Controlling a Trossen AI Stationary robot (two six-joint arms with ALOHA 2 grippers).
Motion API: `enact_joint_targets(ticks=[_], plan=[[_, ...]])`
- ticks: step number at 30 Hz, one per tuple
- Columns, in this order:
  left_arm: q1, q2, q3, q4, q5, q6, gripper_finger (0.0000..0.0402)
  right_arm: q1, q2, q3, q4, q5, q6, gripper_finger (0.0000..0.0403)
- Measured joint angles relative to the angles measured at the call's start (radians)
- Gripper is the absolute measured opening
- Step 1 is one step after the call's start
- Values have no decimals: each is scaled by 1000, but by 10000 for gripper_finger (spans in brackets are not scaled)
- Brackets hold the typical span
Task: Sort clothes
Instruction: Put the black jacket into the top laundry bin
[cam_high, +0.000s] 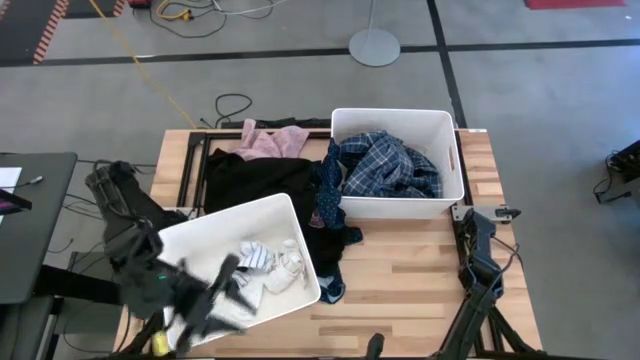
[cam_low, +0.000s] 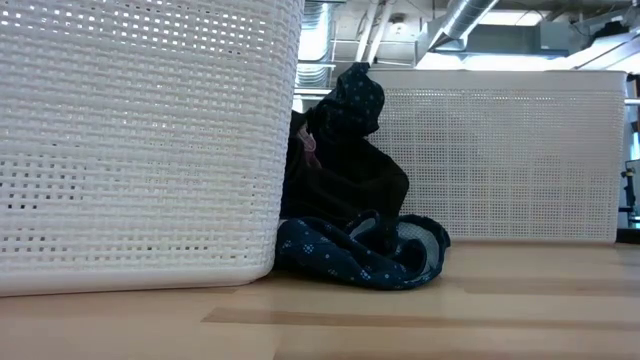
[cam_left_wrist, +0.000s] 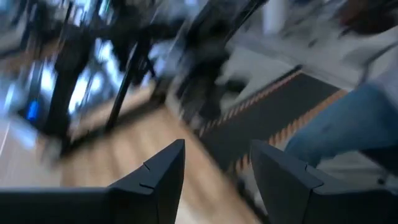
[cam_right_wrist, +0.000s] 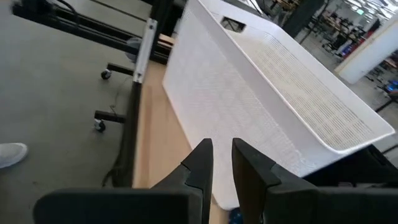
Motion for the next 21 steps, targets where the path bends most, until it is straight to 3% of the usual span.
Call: enact_joint_targets(ticks=[4, 10, 21], plan=[[-35, -1, -1, 57, -28, 108, 179, -33, 0, 0, -10, 2, -13, 78], [-10, 2, -8, -77, -100, 62, 179, -103, -25, -1, -26, 5, -118, 90], [41, 2, -90, -150, -97, 14, 179, -270, -152, -1, -30, 3, -363, 169]])
